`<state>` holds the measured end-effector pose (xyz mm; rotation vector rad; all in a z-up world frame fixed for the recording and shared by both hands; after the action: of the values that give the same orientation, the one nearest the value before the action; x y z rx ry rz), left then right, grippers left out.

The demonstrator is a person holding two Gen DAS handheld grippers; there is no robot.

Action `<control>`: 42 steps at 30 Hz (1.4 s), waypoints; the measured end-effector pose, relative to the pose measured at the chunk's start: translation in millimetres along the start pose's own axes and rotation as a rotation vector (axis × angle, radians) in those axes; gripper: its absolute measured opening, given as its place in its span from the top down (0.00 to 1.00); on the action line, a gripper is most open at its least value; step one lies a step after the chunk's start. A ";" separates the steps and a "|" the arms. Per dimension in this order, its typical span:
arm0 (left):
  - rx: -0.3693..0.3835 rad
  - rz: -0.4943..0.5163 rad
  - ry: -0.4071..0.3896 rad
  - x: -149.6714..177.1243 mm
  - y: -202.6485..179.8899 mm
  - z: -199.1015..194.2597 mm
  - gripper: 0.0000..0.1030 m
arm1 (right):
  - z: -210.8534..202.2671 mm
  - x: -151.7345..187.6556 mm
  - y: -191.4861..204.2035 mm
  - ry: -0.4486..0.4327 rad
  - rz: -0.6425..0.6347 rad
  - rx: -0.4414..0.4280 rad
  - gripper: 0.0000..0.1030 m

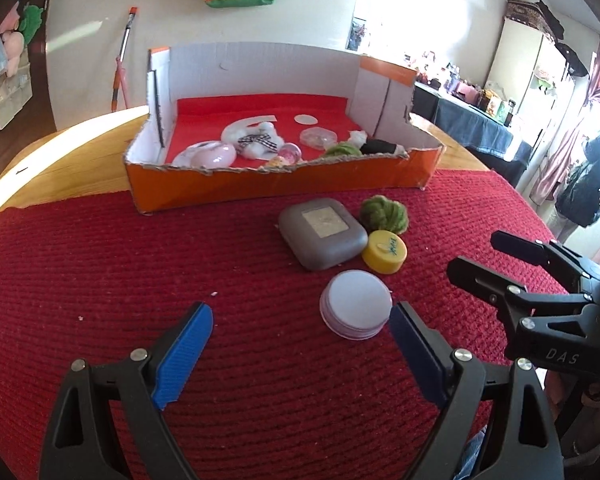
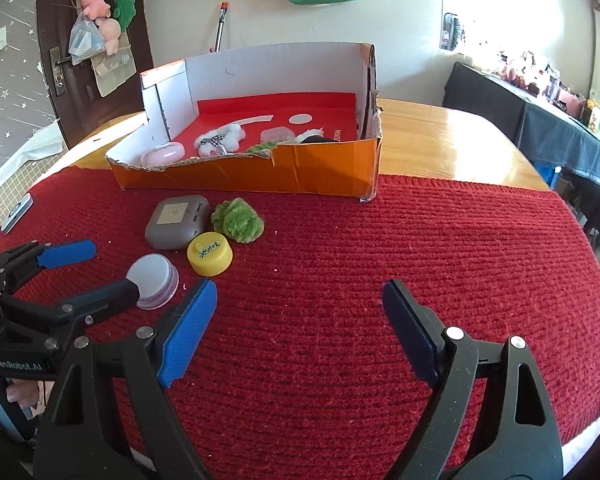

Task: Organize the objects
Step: 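Withdraw both tools from the box back over the mat, then grasp the white round container with the left tool while the right tool grasps a green fuzzy ball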

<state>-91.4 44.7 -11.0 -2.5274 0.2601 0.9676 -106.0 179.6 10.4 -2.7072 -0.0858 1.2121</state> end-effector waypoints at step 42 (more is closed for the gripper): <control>-0.076 -0.001 0.041 -33.9 66.4 6.3 0.22 | 44.5 -43.3 21.6 0.089 -0.074 -0.051 0.19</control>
<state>-141.2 -11.1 -13.5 -2.6180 0.2384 0.9428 -168.4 159.0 9.2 -2.7705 -0.2061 1.0818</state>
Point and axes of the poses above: each gripper's, at about its wrist camera, not at the fingertips, and z roughly the way its jaws point, y to its left, x to its underside, the point moved 5 cm from there along z, roughly the way its jaws point, and after that the axes turned 11 degrees about x, right-handed, at the moved point
